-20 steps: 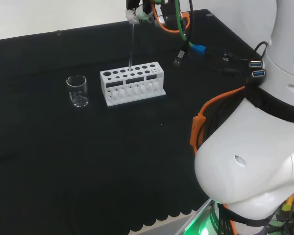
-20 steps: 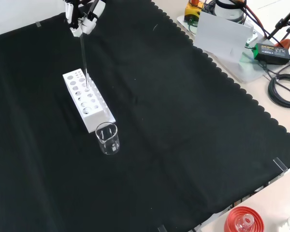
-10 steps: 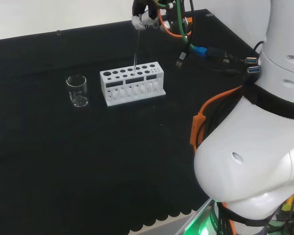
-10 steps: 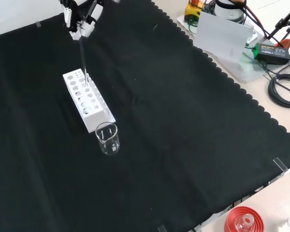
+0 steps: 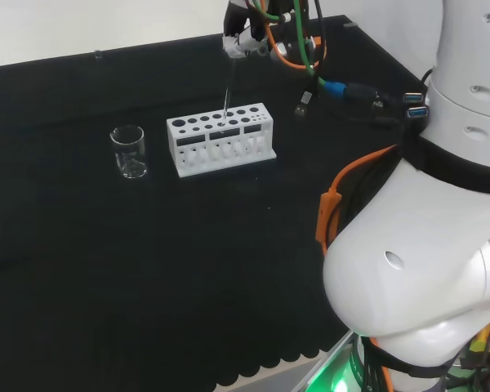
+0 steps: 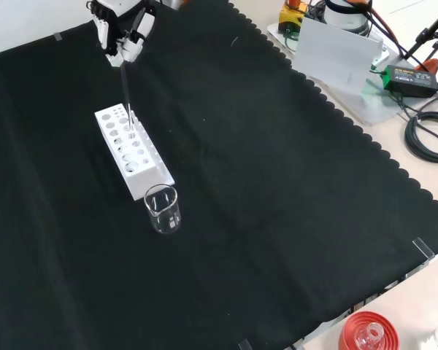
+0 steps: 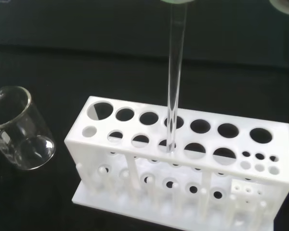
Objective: Put the glass rod back on the white test tube rack.
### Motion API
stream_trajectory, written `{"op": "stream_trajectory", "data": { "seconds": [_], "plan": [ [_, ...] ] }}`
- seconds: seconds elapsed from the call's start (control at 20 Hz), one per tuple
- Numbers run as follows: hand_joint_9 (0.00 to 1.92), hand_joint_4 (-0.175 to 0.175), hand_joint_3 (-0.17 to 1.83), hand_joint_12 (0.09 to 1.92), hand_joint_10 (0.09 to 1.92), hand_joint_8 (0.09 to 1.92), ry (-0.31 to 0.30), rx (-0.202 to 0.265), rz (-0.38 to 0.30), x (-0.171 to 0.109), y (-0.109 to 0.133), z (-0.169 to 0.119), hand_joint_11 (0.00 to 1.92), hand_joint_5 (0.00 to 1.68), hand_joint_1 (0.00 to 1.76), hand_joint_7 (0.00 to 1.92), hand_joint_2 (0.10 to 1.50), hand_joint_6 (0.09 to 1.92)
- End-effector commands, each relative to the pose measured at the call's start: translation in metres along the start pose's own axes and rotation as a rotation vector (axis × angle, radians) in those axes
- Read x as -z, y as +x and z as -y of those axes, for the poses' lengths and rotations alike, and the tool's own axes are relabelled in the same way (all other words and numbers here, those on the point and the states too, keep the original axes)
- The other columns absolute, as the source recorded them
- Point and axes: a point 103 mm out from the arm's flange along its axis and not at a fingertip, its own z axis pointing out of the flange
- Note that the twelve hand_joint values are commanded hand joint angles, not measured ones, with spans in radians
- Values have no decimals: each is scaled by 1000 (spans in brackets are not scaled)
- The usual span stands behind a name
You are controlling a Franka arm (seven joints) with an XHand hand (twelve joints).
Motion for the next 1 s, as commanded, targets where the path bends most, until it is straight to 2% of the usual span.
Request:
{"op": "stream_trajectory", "data": {
  "seconds": [0.05,0.4,1.0],
  "plan": [
    [1721,-175,-28,690,435,821,1,22,-2,-7,10,-10,1564,1088,1308,1260,1047,574],
    [1721,-175,-27,690,433,821,10,40,1,-15,19,-23,1564,1087,1308,1260,1046,575],
    [1721,-175,-25,690,429,819,38,42,18,-26,13,-37,1564,1083,1308,1260,1046,583]
  ]
}}
